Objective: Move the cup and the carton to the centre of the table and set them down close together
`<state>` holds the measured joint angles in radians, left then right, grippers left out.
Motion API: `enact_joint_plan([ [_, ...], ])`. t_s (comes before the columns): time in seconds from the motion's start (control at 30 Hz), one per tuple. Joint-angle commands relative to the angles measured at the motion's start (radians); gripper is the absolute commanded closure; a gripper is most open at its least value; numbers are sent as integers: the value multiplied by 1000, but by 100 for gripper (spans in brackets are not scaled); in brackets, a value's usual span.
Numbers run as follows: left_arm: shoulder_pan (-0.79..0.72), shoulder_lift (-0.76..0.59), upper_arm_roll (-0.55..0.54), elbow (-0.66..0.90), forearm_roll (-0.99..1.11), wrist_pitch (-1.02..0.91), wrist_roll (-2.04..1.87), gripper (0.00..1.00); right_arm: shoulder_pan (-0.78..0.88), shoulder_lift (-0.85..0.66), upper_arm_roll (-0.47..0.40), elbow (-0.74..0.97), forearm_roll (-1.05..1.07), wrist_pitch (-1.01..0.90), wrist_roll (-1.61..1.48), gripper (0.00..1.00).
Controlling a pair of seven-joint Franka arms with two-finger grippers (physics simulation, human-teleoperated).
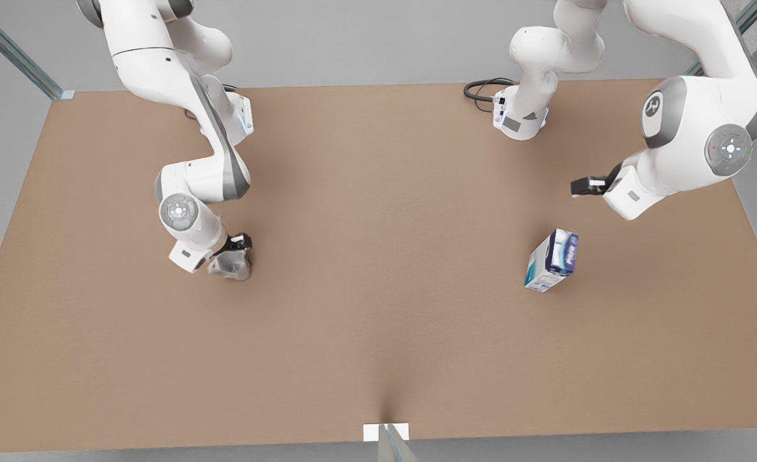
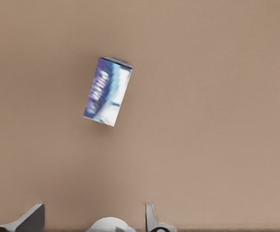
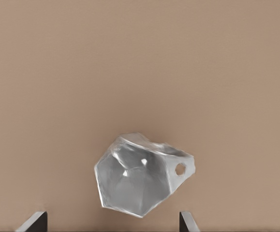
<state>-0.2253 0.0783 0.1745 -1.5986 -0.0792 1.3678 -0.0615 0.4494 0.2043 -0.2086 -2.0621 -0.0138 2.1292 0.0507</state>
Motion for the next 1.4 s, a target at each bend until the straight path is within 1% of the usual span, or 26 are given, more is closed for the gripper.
enact_joint_plan([
  [0.0,12,-2,17,0,-22,0,0,0,3,3,1,0,0,0,0,0],
  [0.3,8,3,23,-29,-16,16,35,0,5,67,46,8,14,28,0,0],
  [0.43,-20,6,23,-46,-8,28,38,0,-5,78,44,-6,17,26,0,0],
  [0.53,-17,5,26,-72,-8,45,46,0,-18,98,44,-7,17,26,0,0],
  [0.63,-12,8,54,-95,10,88,117,0,-17,126,44,7,15,32,0,0],
  [0.8,-14,6,54,-123,15,125,118,0,-15,142,44,22,15,44,0,0],
  [0.87,-16,6,54,-126,36,125,123,0,-15,153,44,27,15,48,0,0],
  [0.97,-17,2,54,-132,147,189,121,0,-14,161,44,27,15,48,0,0],
  [1.27,-19,5,54,-132,164,169,114,0,-9,216,44,28,15,68,3,0],
  [1.3,-19,5,54,-132,164,169,114,0,-9,216,44,28,15,68,3,25],
  [1.33,-19,5,54,-132,164,169,114,0,-9,218,44,28,15,68,3,44],
  [1.37,-19,5,54,-130,164,169,114,0,-9,221,44,28,15,68,5,55],
])
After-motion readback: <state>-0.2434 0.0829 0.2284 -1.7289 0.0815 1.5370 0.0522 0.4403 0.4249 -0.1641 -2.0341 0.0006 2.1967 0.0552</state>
